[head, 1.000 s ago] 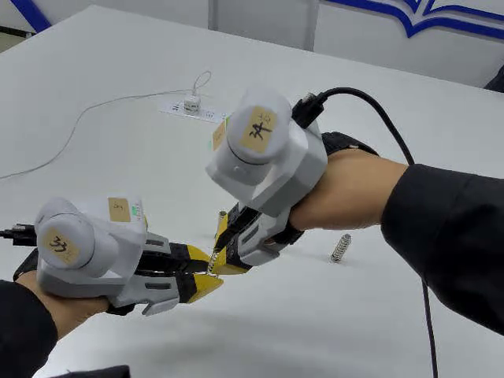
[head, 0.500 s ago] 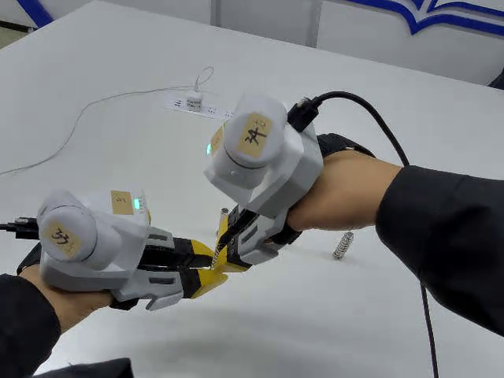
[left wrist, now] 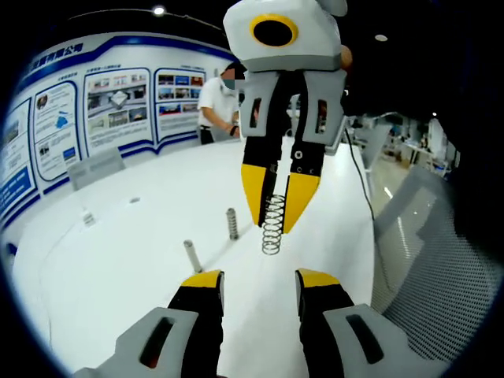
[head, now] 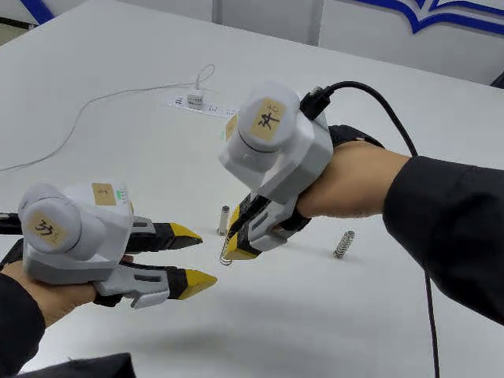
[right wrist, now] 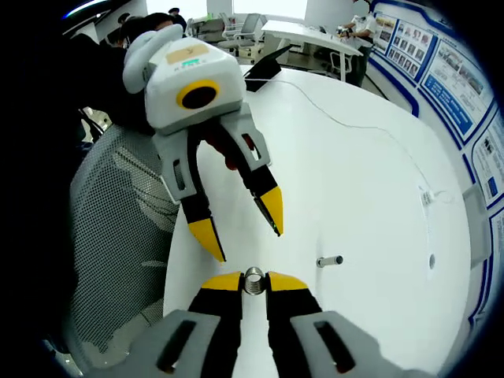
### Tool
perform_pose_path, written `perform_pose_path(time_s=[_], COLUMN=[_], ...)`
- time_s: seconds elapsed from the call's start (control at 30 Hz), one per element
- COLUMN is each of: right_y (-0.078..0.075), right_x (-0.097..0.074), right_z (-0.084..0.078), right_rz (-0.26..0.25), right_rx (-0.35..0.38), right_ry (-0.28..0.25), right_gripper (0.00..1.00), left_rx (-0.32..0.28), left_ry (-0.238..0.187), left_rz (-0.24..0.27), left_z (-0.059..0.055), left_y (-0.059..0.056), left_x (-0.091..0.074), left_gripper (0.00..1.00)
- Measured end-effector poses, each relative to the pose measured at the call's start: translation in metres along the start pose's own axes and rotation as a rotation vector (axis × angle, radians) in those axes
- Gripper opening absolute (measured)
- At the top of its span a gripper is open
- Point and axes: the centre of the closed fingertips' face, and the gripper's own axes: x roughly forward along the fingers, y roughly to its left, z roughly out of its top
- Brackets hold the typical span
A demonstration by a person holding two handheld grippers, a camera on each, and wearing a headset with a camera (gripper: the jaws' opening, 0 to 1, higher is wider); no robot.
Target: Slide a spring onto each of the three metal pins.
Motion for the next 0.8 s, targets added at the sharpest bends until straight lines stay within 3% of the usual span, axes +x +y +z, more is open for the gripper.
perform_pose_path(time_s=[0.27,0.53,0.8], right_y=[-0.021,-0.058,-0.081], right_x=[-0.005,-0.01,-0.001], right_z=[-0.006,-0.007,-0.004], right_rz=[-0.029,-0.081,-0.107], right_rx=[0.033,0.072,0.091], right_ry=[0.006,0.001,0.006], right_gripper=[0.12,0.12,0.12], left_rx=[-0.033,-0.046,-0.05], left_ry=[-0.011,-0.008,-0.011], left_rz=[0.034,0.042,0.044], left_z=[-0.002,-0.004,-0.004], left_y=[0.009,0.008,0.007], left_x=[-0.007,-0.008,-0.006], left_gripper=[0.45,0.5,0.53])
